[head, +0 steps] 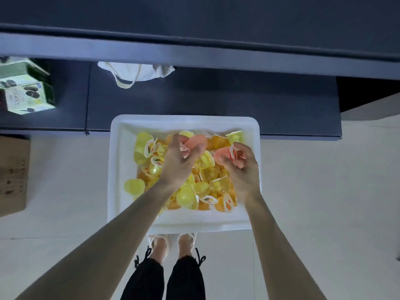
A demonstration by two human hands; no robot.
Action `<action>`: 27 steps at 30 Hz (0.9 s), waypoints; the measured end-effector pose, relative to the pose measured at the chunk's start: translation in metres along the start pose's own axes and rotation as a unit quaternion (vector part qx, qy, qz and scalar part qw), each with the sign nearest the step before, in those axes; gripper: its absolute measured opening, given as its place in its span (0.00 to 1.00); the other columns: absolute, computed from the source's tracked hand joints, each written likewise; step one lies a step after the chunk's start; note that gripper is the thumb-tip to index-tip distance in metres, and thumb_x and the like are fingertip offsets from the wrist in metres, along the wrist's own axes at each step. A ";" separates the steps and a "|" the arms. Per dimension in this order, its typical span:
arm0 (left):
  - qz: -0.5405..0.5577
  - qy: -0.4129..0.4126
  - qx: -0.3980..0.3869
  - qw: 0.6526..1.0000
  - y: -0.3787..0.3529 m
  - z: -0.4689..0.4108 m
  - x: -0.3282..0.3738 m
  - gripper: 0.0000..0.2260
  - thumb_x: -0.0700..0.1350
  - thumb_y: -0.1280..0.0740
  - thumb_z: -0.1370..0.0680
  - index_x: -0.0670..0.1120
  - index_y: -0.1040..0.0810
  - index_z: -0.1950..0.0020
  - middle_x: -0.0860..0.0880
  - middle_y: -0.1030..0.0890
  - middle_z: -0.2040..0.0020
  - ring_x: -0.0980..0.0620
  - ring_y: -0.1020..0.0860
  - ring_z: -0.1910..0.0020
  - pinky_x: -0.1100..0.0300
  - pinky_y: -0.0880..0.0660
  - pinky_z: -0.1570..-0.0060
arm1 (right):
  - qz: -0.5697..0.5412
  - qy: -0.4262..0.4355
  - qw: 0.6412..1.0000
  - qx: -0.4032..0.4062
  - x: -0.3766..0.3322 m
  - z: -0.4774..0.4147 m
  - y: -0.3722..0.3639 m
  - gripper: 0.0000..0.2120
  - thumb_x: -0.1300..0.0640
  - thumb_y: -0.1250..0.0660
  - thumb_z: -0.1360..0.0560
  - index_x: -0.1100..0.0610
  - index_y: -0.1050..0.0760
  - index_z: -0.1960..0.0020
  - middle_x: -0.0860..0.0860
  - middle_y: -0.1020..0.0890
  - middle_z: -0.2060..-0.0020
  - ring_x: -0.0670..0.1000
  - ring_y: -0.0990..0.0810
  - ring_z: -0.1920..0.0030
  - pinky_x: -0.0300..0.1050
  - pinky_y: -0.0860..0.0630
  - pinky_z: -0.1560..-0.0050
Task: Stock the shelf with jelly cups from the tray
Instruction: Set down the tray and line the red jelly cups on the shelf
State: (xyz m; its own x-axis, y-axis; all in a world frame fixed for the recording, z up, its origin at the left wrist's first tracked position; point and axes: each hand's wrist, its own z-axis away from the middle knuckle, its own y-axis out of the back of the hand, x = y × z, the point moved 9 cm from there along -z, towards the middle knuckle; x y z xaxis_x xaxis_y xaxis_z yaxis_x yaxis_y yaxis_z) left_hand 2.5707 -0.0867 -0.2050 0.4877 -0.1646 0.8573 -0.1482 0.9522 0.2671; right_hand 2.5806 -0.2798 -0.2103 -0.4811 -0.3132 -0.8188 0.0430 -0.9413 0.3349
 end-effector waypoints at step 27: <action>0.089 -0.397 0.331 0.852 0.402 0.301 0.519 0.14 0.40 0.28 0.27 0.51 0.20 0.44 0.50 0.24 0.47 0.69 0.27 0.49 0.78 0.32 0.53 | -0.126 0.520 0.818 -0.211 -0.676 0.322 -0.002 0.13 0.64 0.29 0.28 0.52 0.21 0.46 0.53 0.19 0.45 0.45 0.19 0.48 0.36 0.24 0.48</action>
State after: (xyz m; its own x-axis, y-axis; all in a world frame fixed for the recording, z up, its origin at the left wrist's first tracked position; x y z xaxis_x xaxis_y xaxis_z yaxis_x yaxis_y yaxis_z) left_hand 2.5051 0.1335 0.4802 -0.2889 -0.4051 0.8674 -0.7391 0.6702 0.0669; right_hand 2.6234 -0.0258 0.4924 0.4755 0.1659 -0.8639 0.4605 -0.8837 0.0837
